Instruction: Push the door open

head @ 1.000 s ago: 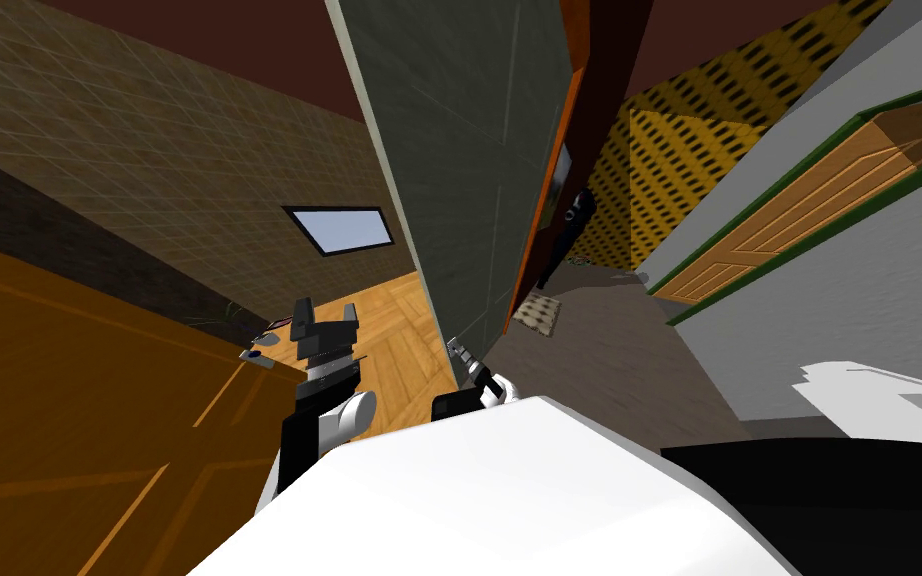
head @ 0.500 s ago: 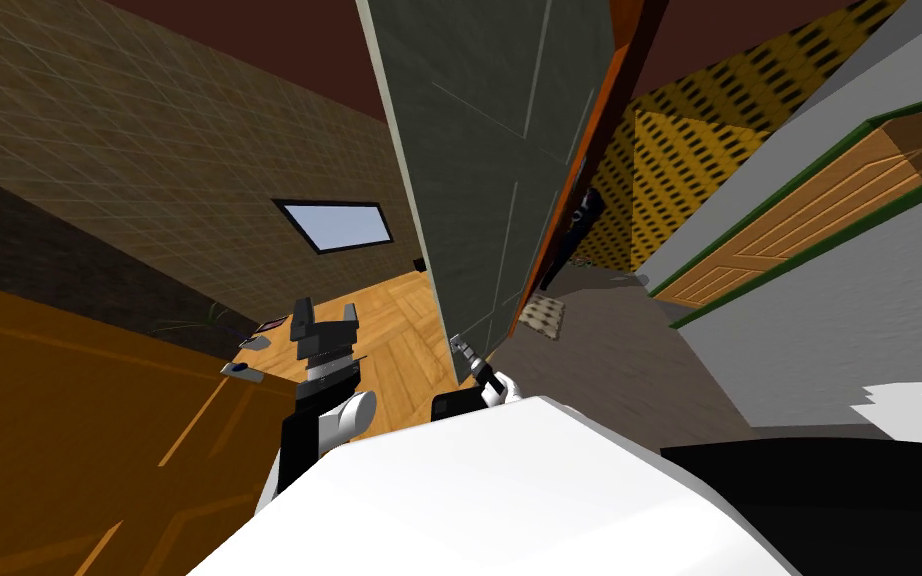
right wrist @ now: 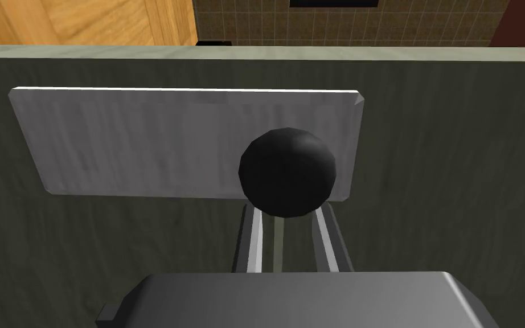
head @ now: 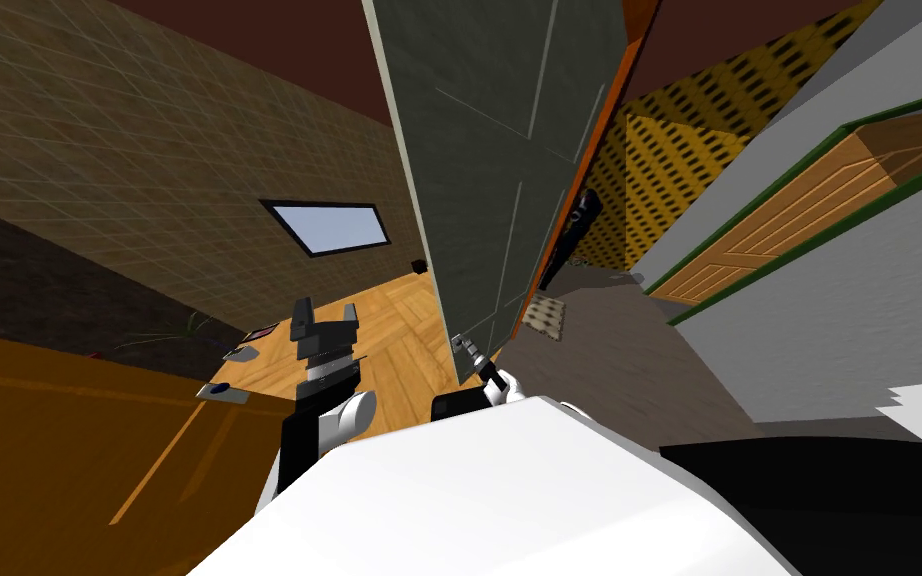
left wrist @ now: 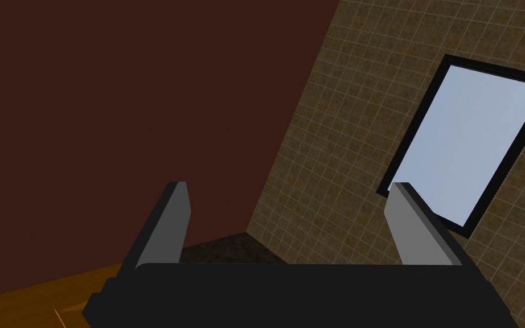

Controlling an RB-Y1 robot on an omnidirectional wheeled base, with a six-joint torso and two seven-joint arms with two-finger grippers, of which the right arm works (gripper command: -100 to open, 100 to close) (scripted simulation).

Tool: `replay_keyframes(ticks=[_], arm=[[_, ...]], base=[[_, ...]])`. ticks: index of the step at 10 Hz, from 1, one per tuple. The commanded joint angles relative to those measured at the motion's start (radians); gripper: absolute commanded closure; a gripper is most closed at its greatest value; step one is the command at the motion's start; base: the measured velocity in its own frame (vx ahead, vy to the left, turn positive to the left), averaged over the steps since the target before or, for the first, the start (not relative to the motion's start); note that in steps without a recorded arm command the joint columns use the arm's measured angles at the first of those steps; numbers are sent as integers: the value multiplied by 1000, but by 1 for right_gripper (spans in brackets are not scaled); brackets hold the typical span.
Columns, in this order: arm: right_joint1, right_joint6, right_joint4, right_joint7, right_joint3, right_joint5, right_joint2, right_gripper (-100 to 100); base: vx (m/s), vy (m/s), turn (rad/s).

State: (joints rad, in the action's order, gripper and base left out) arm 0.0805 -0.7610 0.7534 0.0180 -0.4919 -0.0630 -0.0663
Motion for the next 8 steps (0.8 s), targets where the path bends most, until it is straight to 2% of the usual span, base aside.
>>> replay_keyframes(ticks=[1, 2, 8], arm=[[-3, 8, 13, -9, 31, -10, -8, 100], [-12, 5, 22, -3, 10, -5, -8, -100], [-21, 9, 40, 5, -4, -6, -1, -100]], base=[[158, 125, -105], [-56, 19, -56], [-182, -48, -17]])
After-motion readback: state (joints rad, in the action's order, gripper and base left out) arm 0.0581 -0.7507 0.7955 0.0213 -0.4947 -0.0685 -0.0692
